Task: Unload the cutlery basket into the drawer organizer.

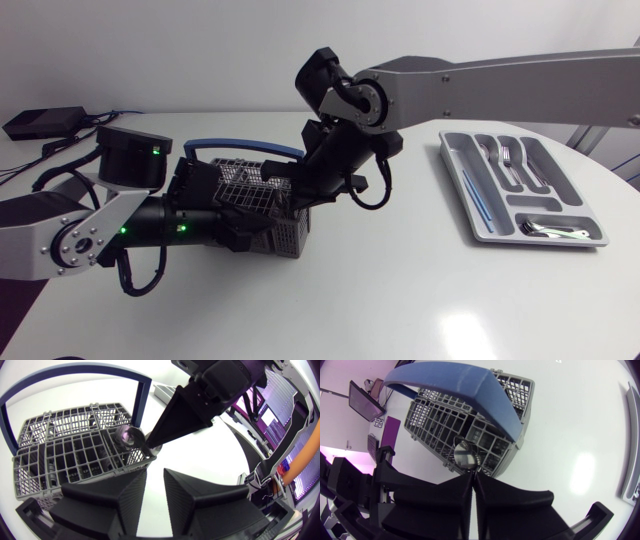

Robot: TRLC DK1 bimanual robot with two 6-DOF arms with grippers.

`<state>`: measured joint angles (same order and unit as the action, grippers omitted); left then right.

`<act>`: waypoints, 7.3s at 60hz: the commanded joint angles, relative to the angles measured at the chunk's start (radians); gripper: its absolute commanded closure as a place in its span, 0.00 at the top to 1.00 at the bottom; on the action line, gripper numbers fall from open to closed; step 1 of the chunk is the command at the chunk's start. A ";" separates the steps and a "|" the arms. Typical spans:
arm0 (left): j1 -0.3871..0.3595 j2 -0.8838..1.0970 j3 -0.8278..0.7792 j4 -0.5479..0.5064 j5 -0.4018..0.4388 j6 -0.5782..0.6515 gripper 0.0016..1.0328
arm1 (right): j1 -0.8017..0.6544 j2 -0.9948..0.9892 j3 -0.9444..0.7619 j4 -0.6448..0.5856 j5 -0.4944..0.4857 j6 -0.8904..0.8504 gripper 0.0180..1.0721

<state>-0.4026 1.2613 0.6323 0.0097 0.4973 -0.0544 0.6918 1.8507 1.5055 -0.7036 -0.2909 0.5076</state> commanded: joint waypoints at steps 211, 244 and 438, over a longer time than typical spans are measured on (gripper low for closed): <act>-0.059 -0.060 0.092 -0.200 -0.189 -0.208 0.27 | -1.034 -0.143 -0.390 0.220 0.634 -0.721 0.05; -0.067 -0.066 0.116 -0.238 -0.207 -0.223 0.27 | -0.999 -0.090 -0.383 0.239 0.611 -0.689 0.77; -0.226 0.187 0.461 -0.461 -0.505 -0.826 0.27 | 0.032 -0.357 -0.527 0.343 0.277 -0.385 0.94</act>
<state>-0.6155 1.4231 1.0561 -0.4404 0.0067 -0.8288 0.7166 1.4948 1.0054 -0.3748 -0.0212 0.1349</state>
